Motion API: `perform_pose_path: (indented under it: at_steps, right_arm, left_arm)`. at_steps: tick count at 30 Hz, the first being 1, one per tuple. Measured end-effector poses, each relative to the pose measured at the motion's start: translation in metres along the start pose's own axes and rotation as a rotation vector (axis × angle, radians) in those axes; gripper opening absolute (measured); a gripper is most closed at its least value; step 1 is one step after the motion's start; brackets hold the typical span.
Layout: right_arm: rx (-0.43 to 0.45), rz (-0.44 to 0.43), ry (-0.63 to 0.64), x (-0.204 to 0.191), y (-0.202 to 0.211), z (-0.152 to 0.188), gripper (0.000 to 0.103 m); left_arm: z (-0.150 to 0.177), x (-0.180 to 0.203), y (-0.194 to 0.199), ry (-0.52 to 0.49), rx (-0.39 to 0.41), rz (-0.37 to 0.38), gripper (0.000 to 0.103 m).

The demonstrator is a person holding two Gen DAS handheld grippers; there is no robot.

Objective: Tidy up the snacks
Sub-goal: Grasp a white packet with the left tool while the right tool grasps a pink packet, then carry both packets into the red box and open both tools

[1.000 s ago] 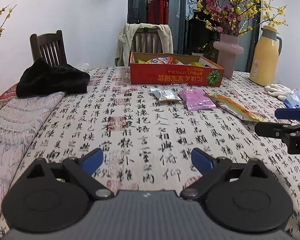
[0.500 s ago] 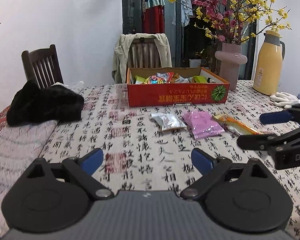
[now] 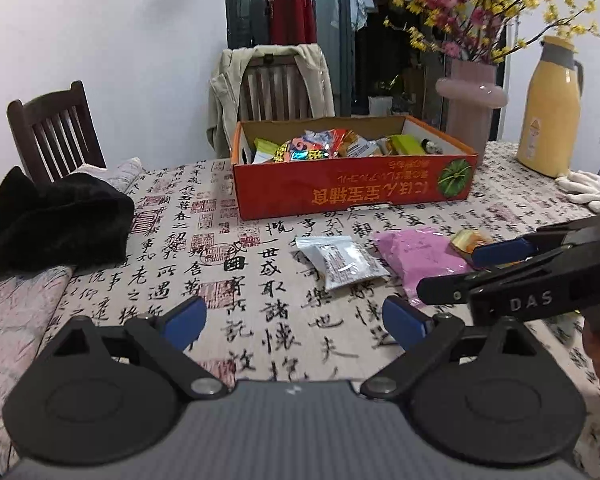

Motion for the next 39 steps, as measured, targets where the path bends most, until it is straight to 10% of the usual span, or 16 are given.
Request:
perform_pose_path:
  at_steps: [19, 25, 27, 39]
  right_arm:
    - [0.112, 0.024, -0.141, 0.051, -0.023, -0.027, 0.061]
    - [0.191, 0.046, -0.177, 0.07, 0.002, -0.041, 0.061]
    - [0.202, 0.057, -0.178, 0.075, 0.005, -0.044, 0.061]
    - [0.218, 0.05, -0.125, 0.053, 0.037, -0.038, 0.061]
  left_arm:
    - [-0.03, 0.033, -0.089, 0.015, -0.096, 0.062, 0.088]
    - [-0.035, 0.044, -0.117, 0.075, -0.147, 0.066, 0.061]
    - [-0.034, 0.044, -0.117, 0.062, -0.127, 0.052, 0.045]
    - [-0.037, 0.023, -0.047, 0.108, -0.058, 0.064, 0.041]
Point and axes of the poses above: each gripper's, at about its wrist camera, not at the fingertips, and y roughly against the way its jaws point, x to its right, z to its underside, the point moved 3 cm from there along -y, roughly the way its jaws point, and after that the axes turned 6 degrees about -z, right-handed, at the moved point
